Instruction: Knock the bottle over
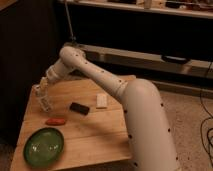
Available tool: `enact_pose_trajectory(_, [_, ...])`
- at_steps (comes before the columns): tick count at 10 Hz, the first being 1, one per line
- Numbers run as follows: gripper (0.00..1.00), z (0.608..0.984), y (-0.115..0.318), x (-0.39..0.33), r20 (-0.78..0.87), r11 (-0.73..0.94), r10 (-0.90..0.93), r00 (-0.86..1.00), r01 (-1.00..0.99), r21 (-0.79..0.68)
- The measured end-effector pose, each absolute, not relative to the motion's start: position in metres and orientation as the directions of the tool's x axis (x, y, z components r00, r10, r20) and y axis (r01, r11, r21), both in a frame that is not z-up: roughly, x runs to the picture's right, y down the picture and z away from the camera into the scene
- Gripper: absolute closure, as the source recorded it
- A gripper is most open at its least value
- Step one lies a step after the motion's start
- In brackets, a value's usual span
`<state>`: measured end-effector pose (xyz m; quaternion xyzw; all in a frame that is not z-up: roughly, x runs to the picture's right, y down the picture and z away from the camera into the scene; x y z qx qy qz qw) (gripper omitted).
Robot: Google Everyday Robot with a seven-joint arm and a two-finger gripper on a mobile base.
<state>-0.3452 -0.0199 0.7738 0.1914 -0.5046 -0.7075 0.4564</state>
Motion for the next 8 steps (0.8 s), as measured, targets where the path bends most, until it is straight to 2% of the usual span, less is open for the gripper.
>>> enact_pose_trajectory(2, [1.0,0.793,-0.021,-0.377,0.181,-0.103,-0.817,-0.547,0.448,0.888])
enact_pose_trajectory(4, [0.93,0.809,-0.013,-0.402,0.193,-0.107,-0.786,-0.588,0.435,0.894])
enact_pose_trajectory(6, [0.99,0.82,-0.009,-0.404,0.195,-0.099,-0.787,-0.585,0.432,0.896])
enact_pose_trajectory(8, [1.0,0.806,-0.005,-0.392,0.193,-0.096,-0.785,-0.589,0.424,0.901])
